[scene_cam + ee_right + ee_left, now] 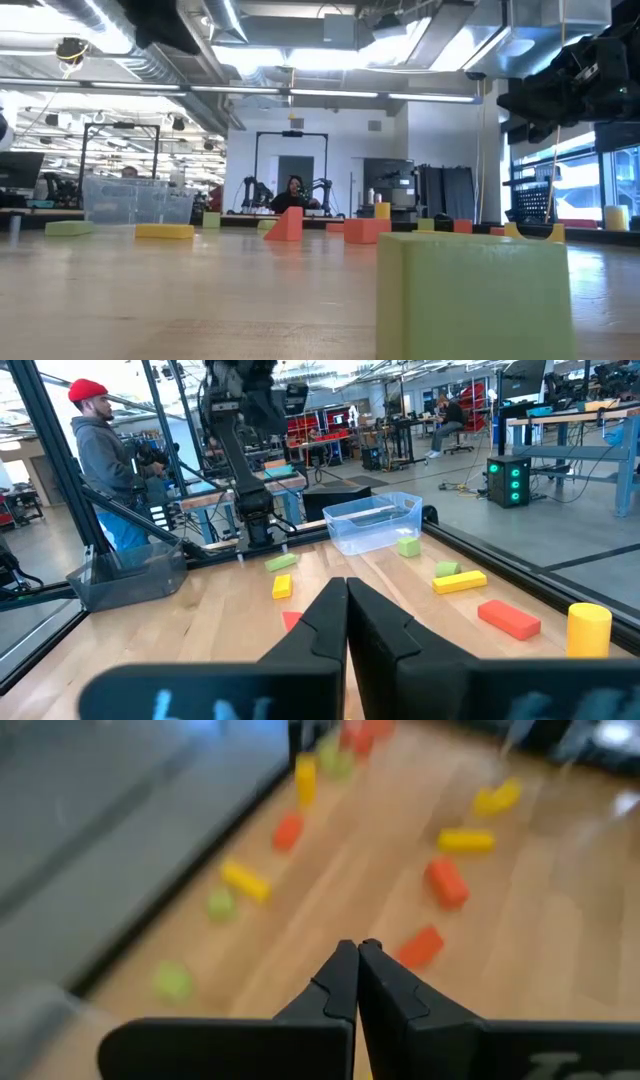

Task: Sort & place blocks by color
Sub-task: Put the yellow block into the transparent bin

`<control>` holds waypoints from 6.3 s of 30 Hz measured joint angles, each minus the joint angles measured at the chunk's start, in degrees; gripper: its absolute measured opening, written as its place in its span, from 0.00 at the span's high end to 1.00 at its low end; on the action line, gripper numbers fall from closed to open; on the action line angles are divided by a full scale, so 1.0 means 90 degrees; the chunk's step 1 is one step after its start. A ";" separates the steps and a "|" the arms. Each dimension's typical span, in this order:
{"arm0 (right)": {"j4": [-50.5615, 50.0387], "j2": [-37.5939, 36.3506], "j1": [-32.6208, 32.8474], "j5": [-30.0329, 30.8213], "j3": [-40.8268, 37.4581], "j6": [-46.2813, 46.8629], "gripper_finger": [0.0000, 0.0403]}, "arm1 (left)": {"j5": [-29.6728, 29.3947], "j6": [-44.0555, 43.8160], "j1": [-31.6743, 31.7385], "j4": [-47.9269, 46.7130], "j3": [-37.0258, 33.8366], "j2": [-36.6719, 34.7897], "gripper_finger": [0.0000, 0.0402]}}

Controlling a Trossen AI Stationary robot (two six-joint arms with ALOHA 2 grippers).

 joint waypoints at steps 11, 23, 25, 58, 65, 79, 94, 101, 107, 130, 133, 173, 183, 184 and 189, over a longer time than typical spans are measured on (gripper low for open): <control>0.0002 0.0001 0.0000 -0.0001 0.0001 0.0000 0.97 | 0.0939 -0.3181 -0.0016 -0.1648 0.0882 0.1743 1.00; 0.0002 0.0000 0.0001 0.0001 0.0001 0.0000 0.97 | 0.1998 -0.3706 -0.0536 -0.1441 0.0885 0.2082 1.00; 0.0002 -0.0001 0.0000 0.0001 0.0001 0.0000 0.97 | 0.1909 -0.4077 -0.0608 -0.1394 0.0885 0.2091 0.99; 0.0006 0.0001 0.0001 0.0001 0.0001 0.0000 0.97 | 0.0436 0.0707 -0.1063 -0.1262 0.0794 0.2670 0.41; 0.0005 0.0001 0.0002 0.0000 0.0000 0.0000 0.97 | 0.0109 0.1268 -0.1442 -0.1185 0.0209 0.3280 0.42; 0.0005 -0.0001 0.0002 0.0000 0.0001 0.0000 0.97 | 0.0168 0.1275 -0.1520 -0.0936 -0.0235 0.4835 0.42; 0.0005 0.0000 0.0002 -0.0001 0.0001 0.0000 0.97 | 0.0119 0.2343 -0.1634 -0.0242 -0.0240 0.5205 0.42; 0.0007 0.0001 0.0002 -0.0001 0.0001 0.0000 0.97 | -0.0050 0.2444 -0.1627 0.0135 -0.0509 0.5205 0.42; 0.0007 0.0001 0.0001 0.0000 0.0001 0.0000 0.97 | -0.0032 0.2433 -0.1624 0.0507 -0.0871 0.5183 0.42; 0.0007 -0.0001 0.0002 -0.0001 0.0001 0.0000 0.97 | -0.0159 0.1916 -0.1634 0.1076 -0.0900 0.5195 0.55; 0.0007 0.0001 0.0002 -0.0001 -0.0001 0.0000 0.97 | -0.0065 0.1906 -0.1634 0.1079 -0.0903 0.5197 0.60; 0.0500 -0.0001 0.0000 -0.1116 0.0001 0.0220 0.97 | -0.1417 0.0233 0.0567 -0.1118 0.1712 0.4752 0.70; 0.0498 -0.0001 0.0000 -0.1109 0.0001 0.0299 0.97 | -0.1923 -0.1138 0.2310 -0.2123 0.1685 0.4078 0.70; 0.0499 -0.0001 0.0000 -0.1107 0.0001 0.0260 0.97 | -0.1924 -0.1247 0.2446 -0.2176 0.1617 0.4075 0.70; 0.0500 -0.0001 0.0000 -0.1097 0.0001 0.0194 0.97 | -0.1656 -0.1332 0.2946 -0.1829 0.0849 0.4079 0.70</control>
